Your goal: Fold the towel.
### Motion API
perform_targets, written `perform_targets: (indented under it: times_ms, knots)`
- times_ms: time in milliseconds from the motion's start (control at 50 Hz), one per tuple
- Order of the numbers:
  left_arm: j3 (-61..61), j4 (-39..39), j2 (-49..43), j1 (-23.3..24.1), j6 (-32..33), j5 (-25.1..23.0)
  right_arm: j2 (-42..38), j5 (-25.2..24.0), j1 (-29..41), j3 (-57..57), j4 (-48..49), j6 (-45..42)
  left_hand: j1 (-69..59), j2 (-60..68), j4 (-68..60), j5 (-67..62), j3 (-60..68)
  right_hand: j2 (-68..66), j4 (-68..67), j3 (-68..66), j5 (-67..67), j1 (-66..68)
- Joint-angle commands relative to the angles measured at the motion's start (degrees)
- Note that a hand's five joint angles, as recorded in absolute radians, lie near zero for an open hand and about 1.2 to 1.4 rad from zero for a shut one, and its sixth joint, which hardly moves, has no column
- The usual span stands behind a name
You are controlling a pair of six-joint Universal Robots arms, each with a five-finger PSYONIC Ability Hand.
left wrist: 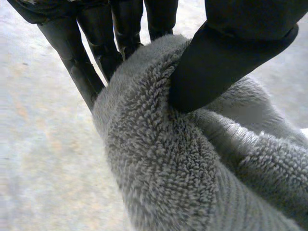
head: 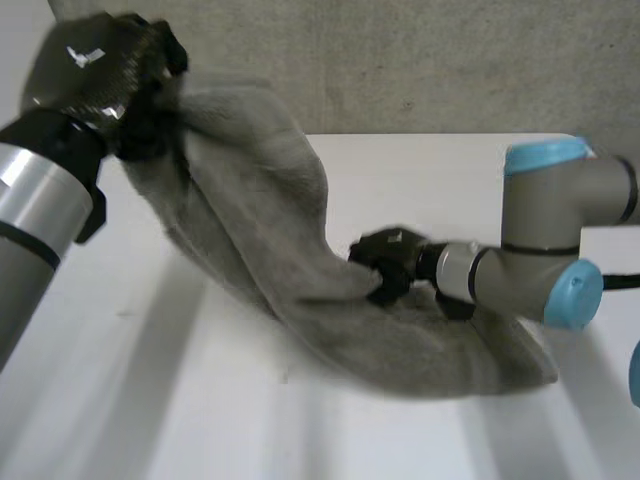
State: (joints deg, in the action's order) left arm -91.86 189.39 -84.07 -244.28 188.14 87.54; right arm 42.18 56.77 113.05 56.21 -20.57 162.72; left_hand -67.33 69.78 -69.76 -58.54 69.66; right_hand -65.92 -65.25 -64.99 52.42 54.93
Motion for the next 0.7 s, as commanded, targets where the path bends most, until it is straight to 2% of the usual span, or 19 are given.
perform_targets:
  times_ms: [20, 40, 60, 100, 120, 160, 200, 280, 340, 380, 460, 500, 580, 700]
  knots:
    - [3.35, 11.06, -2.93, -6.99, -7.77, 0.43, 9.58, 17.85, -0.63, -8.66, 10.73, 2.42, -12.67, 10.22, -10.24, -11.46, 10.34, -14.08, -14.75, -15.01, 17.58, 25.07]
    - [4.75, 13.09, -4.94, -7.79, -10.49, 0.7, 12.89, 20.99, -0.81, -7.88, 17.16, 3.47, -12.67, 10.22, -10.24, -11.46, 10.34, -14.08, -14.75, -15.01, 17.58, 25.07]
    - [4.77, 13.11, -4.96, -7.79, -10.52, 0.7, 12.92, 21.02, -0.81, -7.87, 17.23, 3.48, -12.67, 10.22, -10.24, -11.46, 10.34, -14.08, -14.75, -15.01, 17.58, 25.07]
    - [7.21, 16.78, -7.41, -8.23, -16.03, 1.4, 20.71, 25.66, -0.99, -2.89, 31.66, 5.75, -12.67, 10.22, -10.24, -11.46, 10.34, -14.08, -14.75, -15.01, 17.58, 25.07]
    - [7.23, 16.8, -7.42, -8.23, -16.05, 1.4, 20.75, 25.67, -0.99, -2.86, 31.73, 5.76, -12.67, 10.22, -10.24, -11.46, 10.34, -14.08, -14.75, -15.01, 17.58, 25.07]
    - [8.1, 20.39, -8.91, -8.23, -19.64, 3.5, 26.87, 26.47, -1.34, 2.83, 40.75, 6.55, -12.67, 10.22, -10.24, -11.46, 10.34, -14.08, -14.75, -15.01, 17.58, 25.07]
    - [7.93, 21.97, -9.7, -8.32, -20.35, 4.99, 28.81, 25.6, -0.99, 5.2, 41.13, 6.38, -12.67, 10.22, -10.24, -11.46, 10.34, -14.08, -14.75, -15.01, 17.58, 25.07]
    - [7.05, 23.57, -12.08, -8.23, -20.18, 6.59, 30.24, 22.51, -0.72, 9.62, 38.94, 6.38, -12.67, 10.22, -10.24, -11.46, 10.34, -14.08, -14.75, -15.01, 17.58, 25.07]
    - [4.59, 23.66, -13.92, -8.32, -20.27, 6.94, 30.5, 16.9, -0.11, 15.93, 30.88, 5.59, -12.67, 10.22, -10.24, -11.46, 10.34, -14.08, -14.75, -15.01, 17.58, 25.07]
    - [0.66, 23.92, -15.59, -8.76, -20.53, 7.03, 30.15, 15.41, 0.33, 18.3, 28.16, 4.28, -12.67, 10.22, -10.24, -11.46, 10.34, -14.08, -14.75, -15.01, 17.58, 25.07]
    - [-3.85, 24.27, -17.53, -11.31, -20.62, 6.85, 28.66, 14.78, 1.47, 21.84, 22.59, -0.48, -12.67, 10.22, -10.24, -11.46, 10.34, -14.08, -14.75, -15.01, 17.58, 25.07]
    - [-5.78, 24.27, -18.93, -12.98, -20.62, 6.33, 24.2, 15.13, 2.79, 25.34, 19.18, -6.51, -12.67, 10.22, -10.24, -11.46, 10.34, -14.08, -14.75, -15.01, 17.58, 25.07]
    - [-8.41, 23.48, -23.93, -14.91, -20.54, 6.06, 19.71, 15.92, 3.49, 28.15, 16.1, -11.53, -12.67, 10.22, -10.24, -11.46, 10.34, -14.08, -14.75, -15.01, 17.58, 25.07]
    - [-9.74, 18.32, -28.51, -15.61, -19.92, 6.06, 14.33, 15.48, 3.67, 30.62, 14.33, -11.73, -12.67, 10.22, -10.24, -11.46, 10.34, -14.08, -14.75, -15.01, 17.58, 25.07]
